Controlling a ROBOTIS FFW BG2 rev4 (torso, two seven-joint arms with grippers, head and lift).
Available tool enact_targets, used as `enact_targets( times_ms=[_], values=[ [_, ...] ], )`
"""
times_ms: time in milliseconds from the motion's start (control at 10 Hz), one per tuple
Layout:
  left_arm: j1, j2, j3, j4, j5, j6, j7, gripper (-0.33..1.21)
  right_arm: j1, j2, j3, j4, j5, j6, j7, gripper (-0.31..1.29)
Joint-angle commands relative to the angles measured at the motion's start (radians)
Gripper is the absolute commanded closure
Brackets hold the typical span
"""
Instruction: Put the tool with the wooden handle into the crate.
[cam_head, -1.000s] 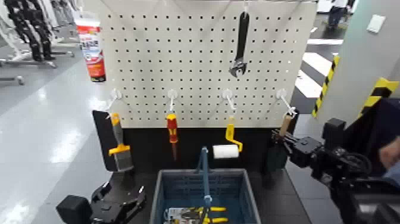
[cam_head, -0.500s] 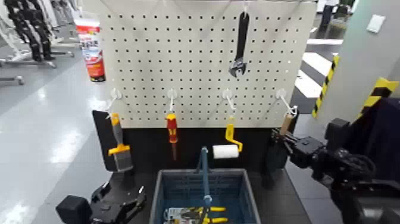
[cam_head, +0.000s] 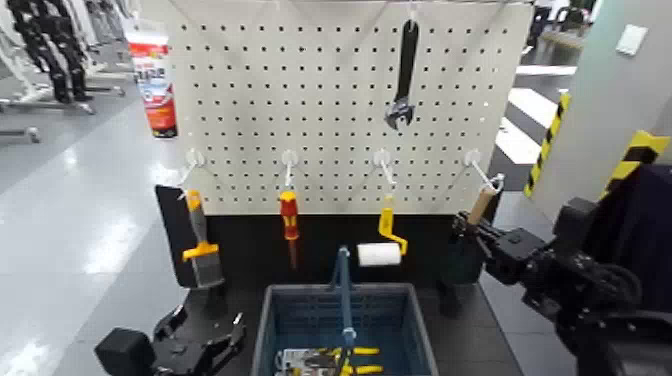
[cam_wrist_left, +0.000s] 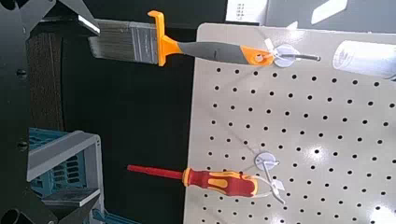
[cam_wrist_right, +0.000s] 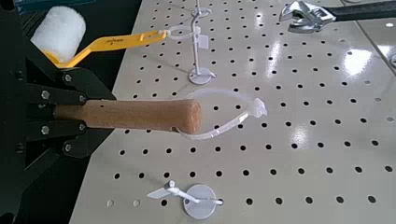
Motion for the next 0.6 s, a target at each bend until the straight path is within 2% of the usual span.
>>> enact_targets(
  times_ms=[100,300,600],
  values=[
    [0.0,0.0,0.0,0.0,0.0,0.001,-0.001,0.1,0.04,0.021,-0.007,-0.062,-0.048,0.026,0.001,1.26],
    [0.0,0.0,0.0,0.002,0.0,0.002,0.0,0.1,0.066,0.033,-0.01,-0.122,-0.072,0.056,0.003,1.26],
    [-0.003,0.0,-0.002,0.003,0.0,0.002,-0.001,0.1,0.101,0.055,-0.004,-0.147,-0.121,0.076,0.003,1.26]
  ],
)
